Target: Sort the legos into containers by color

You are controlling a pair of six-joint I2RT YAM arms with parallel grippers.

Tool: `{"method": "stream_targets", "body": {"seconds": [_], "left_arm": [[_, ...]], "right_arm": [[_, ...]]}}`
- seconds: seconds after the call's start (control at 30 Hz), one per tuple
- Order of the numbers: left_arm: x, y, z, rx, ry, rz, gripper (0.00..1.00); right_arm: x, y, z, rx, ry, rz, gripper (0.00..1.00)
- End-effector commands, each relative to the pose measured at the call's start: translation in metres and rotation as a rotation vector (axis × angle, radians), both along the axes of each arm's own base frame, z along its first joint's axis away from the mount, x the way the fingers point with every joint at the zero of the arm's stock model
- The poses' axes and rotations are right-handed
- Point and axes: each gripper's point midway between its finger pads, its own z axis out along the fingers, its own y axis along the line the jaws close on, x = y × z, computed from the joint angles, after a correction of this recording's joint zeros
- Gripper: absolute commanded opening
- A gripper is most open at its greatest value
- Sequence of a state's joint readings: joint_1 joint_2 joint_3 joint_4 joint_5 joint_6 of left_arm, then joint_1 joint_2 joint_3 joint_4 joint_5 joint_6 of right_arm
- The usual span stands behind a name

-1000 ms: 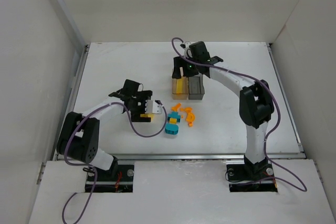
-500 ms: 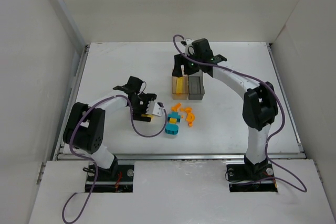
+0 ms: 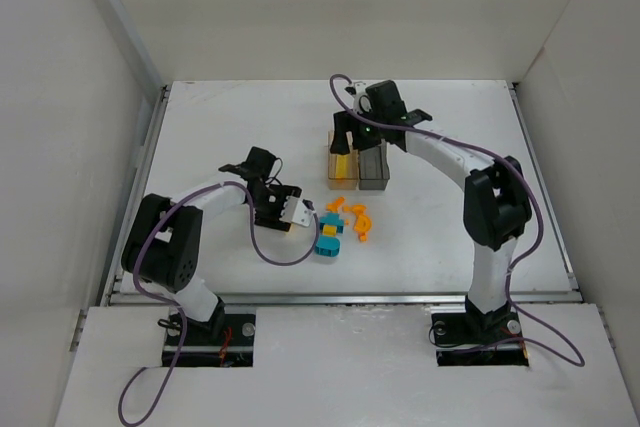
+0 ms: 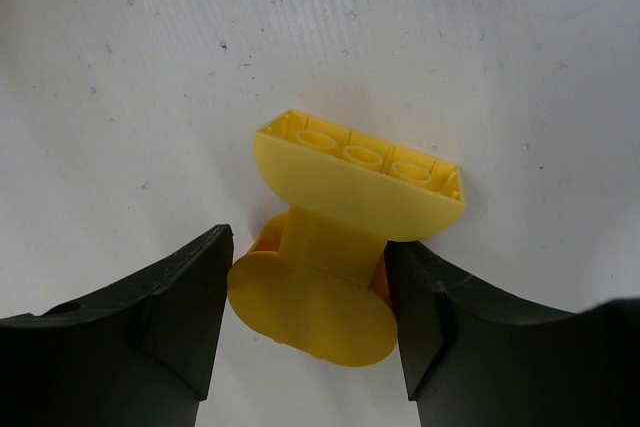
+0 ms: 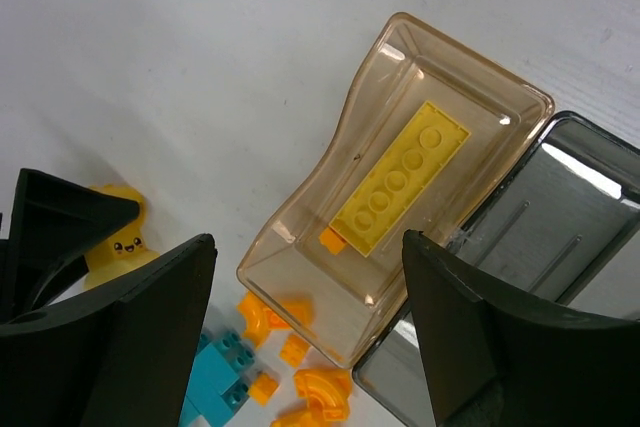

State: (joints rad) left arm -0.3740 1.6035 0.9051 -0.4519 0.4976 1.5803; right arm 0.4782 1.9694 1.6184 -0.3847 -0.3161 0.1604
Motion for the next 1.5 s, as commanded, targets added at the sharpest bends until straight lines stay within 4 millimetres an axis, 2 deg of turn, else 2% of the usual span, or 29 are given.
{"method": "stream_targets", "body": {"seconds": [0.0, 0.1, 0.13, 0.3, 0.37, 0.43, 0.53, 0.57, 0.63, 0.67, 0.7, 0.73, 0.8, 0.93, 1.0, 1.03, 1.1, 1.2, 1.3, 1.33, 1.47], "left_arm": [[-0.02, -0.001, -0.001, -0.012, 0.068, -0.011, 0.05], [-0.018, -0.002, 0.004, -0.022, 0.084, 0.046, 0.0], [-0.009, -0.008, 0.016, -0.052, 0.058, 0.069, 0.0], [0.011, -0.019, 0.053, -0.161, 0.032, 0.274, 0.0], [0.023, -0.023, 0.077, -0.22, -0.006, 0.348, 0.0], [0.03, -0.024, 0.094, -0.265, 0.006, 0.463, 0.0], [0.044, -0.028, 0.133, -0.349, -0.046, 0.552, 0.0], [0.048, -0.025, 0.146, -0.37, -0.078, 0.585, 0.0], [0.055, -0.029, 0.17, -0.439, -0.11, 0.644, 0.0], [0.058, -0.029, 0.178, -0.454, -0.138, 0.67, 0.0], [0.059, -0.027, 0.193, -0.491, -0.174, 0.686, 0.0], [0.059, -0.035, 0.207, -0.535, -0.201, 0.68, 0.0], [0.056, -0.037, 0.22, -0.567, -0.256, 0.674, 0.0], [0.039, -0.045, 0.251, -0.665, -0.378, 0.605, 0.0], [0.033, -0.048, 0.253, -0.687, -0.396, 0.589, 0.0], [0.027, -0.051, 0.261, -0.703, -0.413, 0.566, 0.0], [0.023, -0.053, 0.255, -0.701, -0.406, 0.557, 0.0], [0.017, -0.055, 0.263, -0.715, -0.422, 0.548, 0.0], [0.015, -0.055, 0.263, -0.723, -0.426, 0.558, 0.0], [0.015, -0.056, 0.263, -0.728, -0.417, 0.566, 0.0], [0.019, -0.049, 0.259, -0.721, -0.425, 0.619, 0.0]], "right_arm": [[0.002, -0.002, 0.044, 0.045, -0.1, 0.009, 0.81], [-0.005, -0.005, 0.054, 0.05, -0.111, 0.009, 0.81], [-0.006, -0.006, 0.061, 0.057, -0.124, 0.009, 0.81], [-0.028, -0.016, 0.08, 0.083, -0.134, -0.005, 0.81], [-0.033, -0.018, 0.084, 0.089, -0.129, -0.012, 0.81], [-0.04, -0.015, 0.098, 0.134, -0.123, -0.012, 0.81], [-0.05, -0.007, 0.118, 0.212, -0.12, 0.021, 0.81], [-0.053, -0.004, 0.126, 0.24, -0.125, 0.037, 0.83], [-0.067, 0.014, 0.146, 0.321, -0.123, 0.131, 0.88], [-0.075, 0.023, 0.143, 0.342, -0.083, 0.157, 0.91], [-0.08, 0.03, 0.158, 0.392, -0.097, 0.208, 0.97], [-0.089, 0.042, 0.161, 0.411, -0.086, 0.247, 1.0], [-0.097, 0.051, 0.169, 0.435, -0.078, 0.273, 1.0], [-0.113, 0.073, 0.18, 0.478, -0.08, 0.335, 1.0], [-0.121, 0.078, 0.183, 0.499, -0.065, 0.359, 1.0], [-0.125, 0.083, 0.185, 0.504, -0.071, 0.375, 0.98], [-0.127, 0.088, 0.18, 0.5, -0.058, 0.383, 0.97], [-0.131, 0.092, 0.183, 0.51, -0.058, 0.391, 0.93], [-0.136, 0.095, 0.179, 0.506, -0.046, 0.401, 0.7], [-0.136, 0.095, 0.179, 0.506, -0.046, 0.401, 0.52], [-0.136, 0.091, 0.177, 0.497, -0.051, 0.379, 0.21]]}}
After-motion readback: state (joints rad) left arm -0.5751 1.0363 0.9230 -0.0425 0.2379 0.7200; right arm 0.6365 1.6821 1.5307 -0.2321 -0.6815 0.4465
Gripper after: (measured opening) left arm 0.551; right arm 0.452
